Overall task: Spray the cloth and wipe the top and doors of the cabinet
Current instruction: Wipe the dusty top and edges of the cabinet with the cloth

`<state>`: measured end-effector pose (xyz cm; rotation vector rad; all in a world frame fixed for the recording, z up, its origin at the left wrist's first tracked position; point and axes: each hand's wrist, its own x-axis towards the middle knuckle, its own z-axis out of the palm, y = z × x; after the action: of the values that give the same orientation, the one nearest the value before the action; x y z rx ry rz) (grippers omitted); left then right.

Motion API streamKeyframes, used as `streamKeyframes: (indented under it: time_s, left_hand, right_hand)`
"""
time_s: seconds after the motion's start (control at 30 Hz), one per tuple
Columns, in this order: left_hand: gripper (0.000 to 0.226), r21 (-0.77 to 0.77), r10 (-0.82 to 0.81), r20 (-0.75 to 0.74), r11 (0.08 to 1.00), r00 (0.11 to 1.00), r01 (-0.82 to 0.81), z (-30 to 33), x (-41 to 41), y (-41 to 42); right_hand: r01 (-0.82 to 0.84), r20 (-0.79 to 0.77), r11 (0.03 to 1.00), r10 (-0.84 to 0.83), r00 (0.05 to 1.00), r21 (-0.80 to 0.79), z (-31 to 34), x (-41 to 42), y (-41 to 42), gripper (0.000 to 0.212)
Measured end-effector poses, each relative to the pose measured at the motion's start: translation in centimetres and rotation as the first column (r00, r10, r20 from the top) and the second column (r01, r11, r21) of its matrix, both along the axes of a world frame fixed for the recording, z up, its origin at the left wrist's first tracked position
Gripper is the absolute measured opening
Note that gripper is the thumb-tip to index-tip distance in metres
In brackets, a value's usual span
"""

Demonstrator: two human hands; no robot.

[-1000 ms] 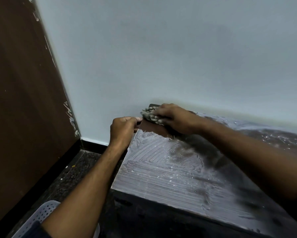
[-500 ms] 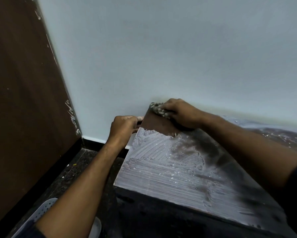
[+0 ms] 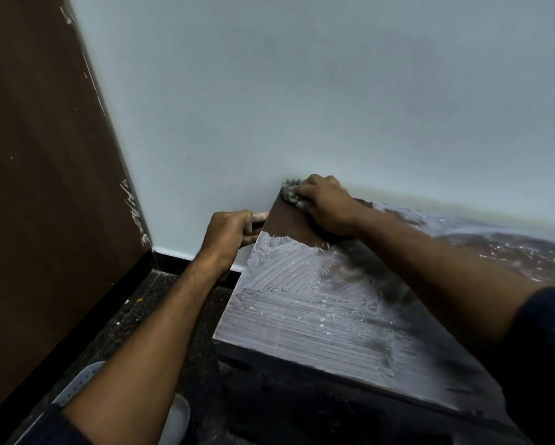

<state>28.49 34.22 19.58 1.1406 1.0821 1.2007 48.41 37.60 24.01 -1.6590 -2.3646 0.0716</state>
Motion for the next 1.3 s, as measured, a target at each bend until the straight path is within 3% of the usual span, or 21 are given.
streamKeyframes:
  time_s: [0.13, 0.33, 0.53, 0.7, 0.87, 1.03, 1.1, 1.2, 1.3]
  left_hand:
    - [0.032, -0.05, -0.018, -0.021, 0.999, 1.0, 0.017, -0.1, -0.9, -0.4]
    - [0.037, -0.054, 0.021, -0.052, 0.998, 0.998, -0.024, 0.7, -1.0, -1.8]
    - [0.039, -0.062, 0.068, -0.111, 0.995, 0.991, -0.075, 1.0, -0.7, -2.4]
    - [0.043, -0.059, 0.094, -0.09, 0.993, 0.991, -0.1, 0.3, -0.6, -3.6]
    - [0.048, -0.017, 0.109, -0.039, 0.994, 0.993, -0.109, 0.0, -0.7, -3.6]
    - [0.046, 0.05, 0.142, -0.034, 0.989, 0.989, -0.14, -0.6, -0.3, -3.7]
    - [0.048, 0.061, 0.162, -0.043, 0.985, 0.986, -0.159, -0.6, -0.4, -3.6]
    - [0.052, 0.034, 0.175, -0.034, 0.984, 0.984, -0.174, -0.8, -0.6, -3.3]
    - [0.05, 0.006, 0.182, -0.025, 0.983, 0.983, -0.182, -0.8, -0.8, -3.3]
  right_hand:
    - [-0.305, -0.041, 0.951, 0.304, 0.952, -0.037, -0.2, 1.2, -3.6, 0.035]
    - [-0.019, -0.024, 0.998, 0.018, 1.0, -0.061, 0.5, 4.3, -2.1, 0.038]
    - [-0.194, -0.084, 0.977, 0.187, 0.979, -0.086, 0.4, 3.8, -5.2, 0.036]
    - [0.031, -0.013, 0.998, -0.032, 0.999, -0.047, 0.9, 5.2, -3.4, 0.037]
    - [-0.199, -0.027, 0.977, 0.198, 0.98, -0.07, 0.3, 5.2, -7.2, 0.036]
    - [0.033, -0.028, 0.999, -0.034, 0.999, -0.028, 1.0, 7.9, -5.9, 0.036]
    - [-0.003, -0.025, 1.0, 0.003, 1.0, -0.015, 0.4, 6.1, -6.4, 0.036]
    - [-0.192, -0.045, 0.98, 0.19, 0.981, -0.059, -0.6, 4.1, -7.9, 0.037]
    - [-0.098, -0.065, 0.994, 0.095, 0.993, -0.046, 0.1, 4.0, -6.2, 0.038]
